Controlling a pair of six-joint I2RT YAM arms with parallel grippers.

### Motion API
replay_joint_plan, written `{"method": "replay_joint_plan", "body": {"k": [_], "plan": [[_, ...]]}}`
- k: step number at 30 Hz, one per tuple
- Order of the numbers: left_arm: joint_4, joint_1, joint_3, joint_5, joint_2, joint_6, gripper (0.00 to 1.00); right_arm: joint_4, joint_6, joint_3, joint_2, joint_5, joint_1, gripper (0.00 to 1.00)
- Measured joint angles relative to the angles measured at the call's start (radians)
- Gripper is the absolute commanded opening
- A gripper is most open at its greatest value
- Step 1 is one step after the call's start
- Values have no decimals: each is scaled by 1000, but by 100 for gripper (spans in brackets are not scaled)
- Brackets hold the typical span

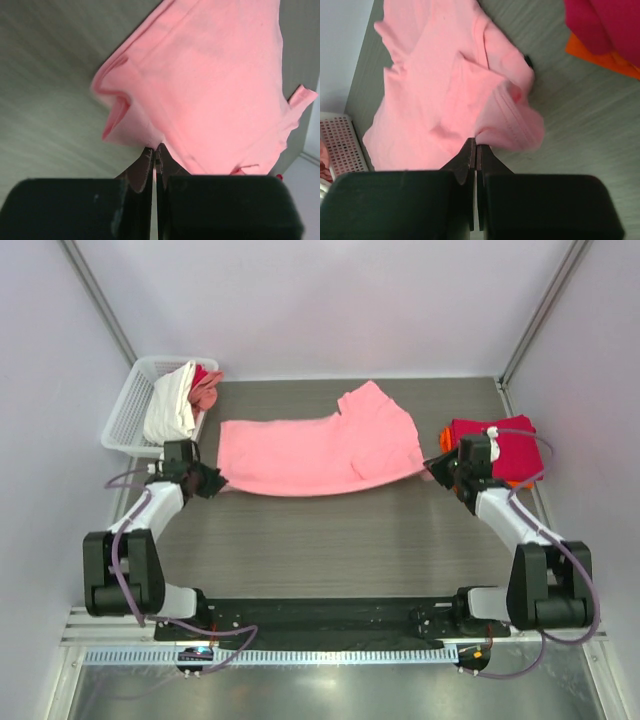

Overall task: Fold and stack the t-shirts
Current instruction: Flatten the tshirt out

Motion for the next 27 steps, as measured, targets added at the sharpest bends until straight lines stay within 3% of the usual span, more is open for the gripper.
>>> {"method": "replay_joint_plan", "body": {"k": [11,14,15,16,17,18,19,20,21,24,27], "plan": [[38,0,-352,-23,-358,70,1,13,11,-352,-448,71,-2,2],[20,0,-427,-23,-480,82,6,-66,28,-431,-608,87,-2,10],[2,0,-452,-23,-531,85,9,-106,34,-451,-674,93,-2,19],[-19,1,-474,-23,-580,85,22,-137,39,-463,-729,100,-2,30],[-40,1,-489,-24,-621,90,44,-169,47,-470,-780,108,-2,43],[-71,3,-505,-27,-680,89,54,-206,53,-473,-833,119,-3,63],[-98,5,-515,-26,-724,92,64,-239,61,-474,-890,128,-3,69],[-135,5,-519,-32,-771,90,88,-266,60,-474,-943,136,-3,72],[-169,5,-521,-37,-818,92,99,-297,58,-474,-995,142,-3,73],[-264,0,-523,-47,-949,72,99,-363,54,-469,-1071,152,-4,72],[-305,-11,-520,-52,-1015,57,99,-413,31,-433,-1013,153,-5,68]]}}
